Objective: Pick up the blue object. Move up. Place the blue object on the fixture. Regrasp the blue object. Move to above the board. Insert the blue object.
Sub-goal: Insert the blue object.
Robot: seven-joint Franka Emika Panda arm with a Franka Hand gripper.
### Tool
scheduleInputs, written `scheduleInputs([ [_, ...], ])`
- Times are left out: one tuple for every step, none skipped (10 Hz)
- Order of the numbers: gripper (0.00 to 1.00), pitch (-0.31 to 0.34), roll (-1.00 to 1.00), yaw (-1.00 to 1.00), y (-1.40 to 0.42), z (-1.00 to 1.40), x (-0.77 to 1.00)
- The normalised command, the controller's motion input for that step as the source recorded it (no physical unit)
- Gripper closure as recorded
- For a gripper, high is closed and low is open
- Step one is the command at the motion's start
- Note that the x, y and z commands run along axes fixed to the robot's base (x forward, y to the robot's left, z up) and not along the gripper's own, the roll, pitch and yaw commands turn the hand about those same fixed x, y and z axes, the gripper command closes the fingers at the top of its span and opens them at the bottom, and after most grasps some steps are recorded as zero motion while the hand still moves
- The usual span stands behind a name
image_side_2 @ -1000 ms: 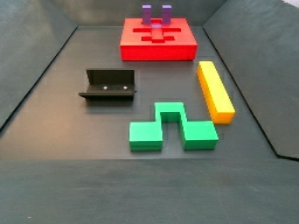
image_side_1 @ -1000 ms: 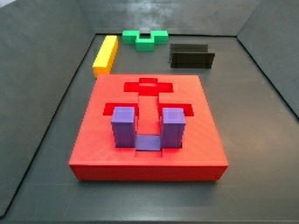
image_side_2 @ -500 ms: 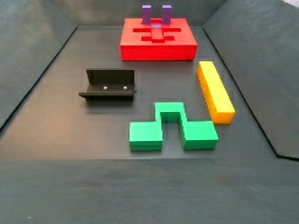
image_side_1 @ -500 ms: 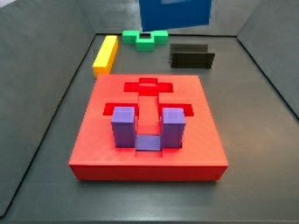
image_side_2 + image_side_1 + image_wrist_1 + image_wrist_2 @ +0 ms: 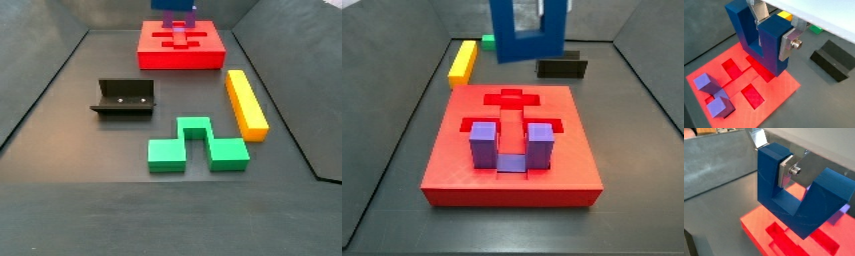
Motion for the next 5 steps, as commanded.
scheduleInputs([
  [1.00, -0.054, 0.02, -0.09, 0.16, -0.53, -0.25],
  [1.00, -0.056, 0.01, -0.06, 0.09, -0.53, -0.20],
  [1.00, -0.026, 0.18, -0.11, 0.00, -0.40, -0.11],
  [1.00, -0.021, 0.17, -0.10, 0.00, -0.36, -0.04],
  [1.00, -0.030, 0.09, -0.09, 0.00, -0.34, 0.00],
])
